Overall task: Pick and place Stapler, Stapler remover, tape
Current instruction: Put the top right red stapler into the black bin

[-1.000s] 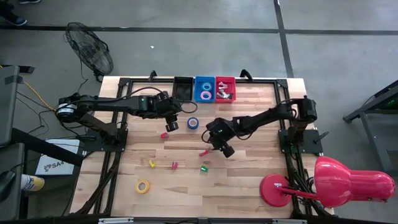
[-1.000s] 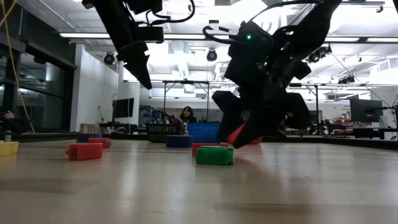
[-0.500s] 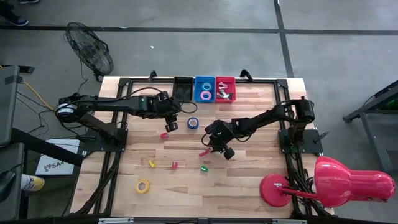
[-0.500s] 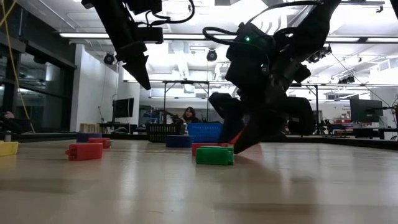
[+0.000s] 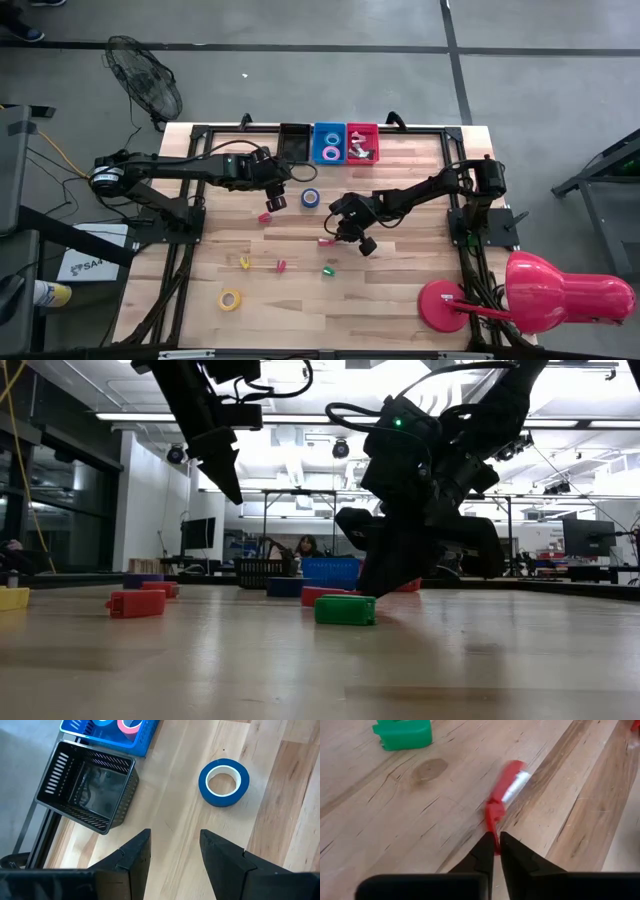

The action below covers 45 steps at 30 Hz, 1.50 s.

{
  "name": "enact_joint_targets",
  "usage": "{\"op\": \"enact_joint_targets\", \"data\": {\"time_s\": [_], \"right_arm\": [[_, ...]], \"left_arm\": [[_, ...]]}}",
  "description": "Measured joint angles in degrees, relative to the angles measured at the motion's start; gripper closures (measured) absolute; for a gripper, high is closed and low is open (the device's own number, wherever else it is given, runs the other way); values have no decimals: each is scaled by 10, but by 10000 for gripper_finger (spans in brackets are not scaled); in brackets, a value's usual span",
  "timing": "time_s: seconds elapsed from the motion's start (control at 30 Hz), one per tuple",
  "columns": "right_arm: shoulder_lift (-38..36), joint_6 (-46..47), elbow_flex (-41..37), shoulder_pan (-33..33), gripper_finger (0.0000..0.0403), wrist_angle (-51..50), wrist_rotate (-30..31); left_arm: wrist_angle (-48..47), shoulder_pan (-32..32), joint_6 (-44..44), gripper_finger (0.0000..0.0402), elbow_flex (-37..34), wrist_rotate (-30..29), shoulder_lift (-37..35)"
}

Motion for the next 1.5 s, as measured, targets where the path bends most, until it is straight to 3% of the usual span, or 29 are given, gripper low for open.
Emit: {"op": "enact_joint_targets", "data": {"time_s": [0.3,0.6,0.8,0.93,1.1,1.5], "right_arm": [[-3,17,1,0,400,-15,8],[-64,40,24,0,402,-89,76],[-107,28,85,-17,402,-187,79],[-109,-2,139,-37,402,-285,107],[-110,-3,196,-68,402,-337,117],[-110,74,314,-116,403,-443,99]], "left_arm": [[1,0,-2,236,0,0,0],[58,0,7,236,0,6,0],[148,0,91,236,0,60,0],[207,0,152,236,0,114,0],[249,0,182,236,0,155,0],[257,0,195,236,0,154,0]]}}
